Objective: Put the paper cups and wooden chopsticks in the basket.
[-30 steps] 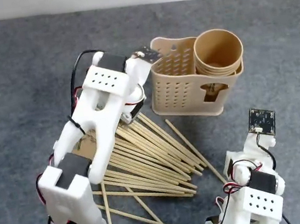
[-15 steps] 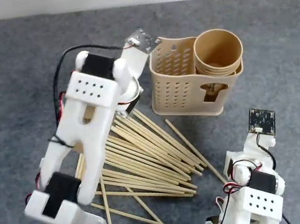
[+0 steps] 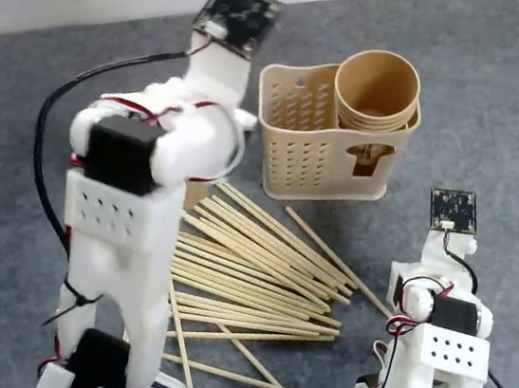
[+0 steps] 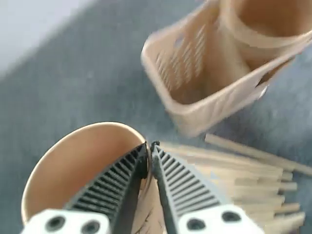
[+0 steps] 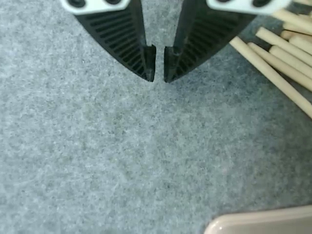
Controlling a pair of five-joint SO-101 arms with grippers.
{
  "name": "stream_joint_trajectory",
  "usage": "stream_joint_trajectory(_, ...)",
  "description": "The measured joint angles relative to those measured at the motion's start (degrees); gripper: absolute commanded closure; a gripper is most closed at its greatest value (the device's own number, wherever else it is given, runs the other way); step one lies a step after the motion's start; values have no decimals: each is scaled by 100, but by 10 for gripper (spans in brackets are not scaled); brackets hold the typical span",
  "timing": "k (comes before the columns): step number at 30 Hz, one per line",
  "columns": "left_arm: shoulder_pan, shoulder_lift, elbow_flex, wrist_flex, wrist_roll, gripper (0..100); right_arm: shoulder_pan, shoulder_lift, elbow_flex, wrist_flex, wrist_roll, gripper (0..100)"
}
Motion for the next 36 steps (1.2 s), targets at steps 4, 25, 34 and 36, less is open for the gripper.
stream_joint_trajectory(4,440,-9,-343,-545,0,993,0,0,0,0,0,952)
stream_joint_trajectory(25,1679,360,167,-4273,0,993,0,0,0,0,0,952)
stream_joint_trajectory(34,1943,905,176,-4879,0,993,0,0,0,0,0,952)
stream_joint_trajectory(36,2022,1046,176,-4941,0,993,0,0,0,0,0,952)
